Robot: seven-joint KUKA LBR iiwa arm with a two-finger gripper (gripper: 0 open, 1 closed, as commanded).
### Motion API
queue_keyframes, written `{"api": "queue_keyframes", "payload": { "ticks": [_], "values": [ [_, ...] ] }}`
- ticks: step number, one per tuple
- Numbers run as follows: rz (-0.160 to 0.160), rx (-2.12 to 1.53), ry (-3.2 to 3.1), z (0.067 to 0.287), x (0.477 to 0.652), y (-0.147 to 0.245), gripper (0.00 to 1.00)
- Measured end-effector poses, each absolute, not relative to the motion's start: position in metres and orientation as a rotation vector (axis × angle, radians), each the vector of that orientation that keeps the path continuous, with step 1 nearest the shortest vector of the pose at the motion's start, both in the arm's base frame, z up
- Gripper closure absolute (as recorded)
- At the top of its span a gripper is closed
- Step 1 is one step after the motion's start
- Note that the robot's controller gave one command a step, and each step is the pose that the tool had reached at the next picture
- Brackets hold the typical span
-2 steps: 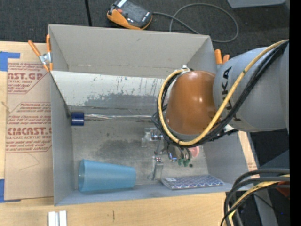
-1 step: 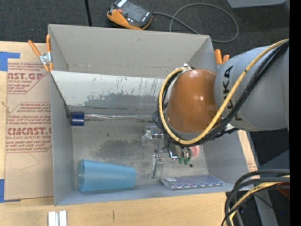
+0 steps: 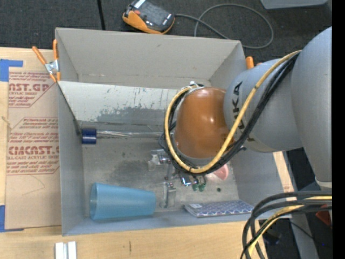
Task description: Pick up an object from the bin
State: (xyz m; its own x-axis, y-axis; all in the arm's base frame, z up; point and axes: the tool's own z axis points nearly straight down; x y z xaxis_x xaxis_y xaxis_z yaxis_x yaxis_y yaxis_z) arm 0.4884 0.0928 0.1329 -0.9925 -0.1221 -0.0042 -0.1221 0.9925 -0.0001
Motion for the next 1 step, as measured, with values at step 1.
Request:
{"api": "queue_keyframes", "payload": {
  "ticks": [1],
  "values": [
    [0.002, -0.336, 3.126, 0.1329, 0.4925, 0.1347, 0.00]
  ]
}}
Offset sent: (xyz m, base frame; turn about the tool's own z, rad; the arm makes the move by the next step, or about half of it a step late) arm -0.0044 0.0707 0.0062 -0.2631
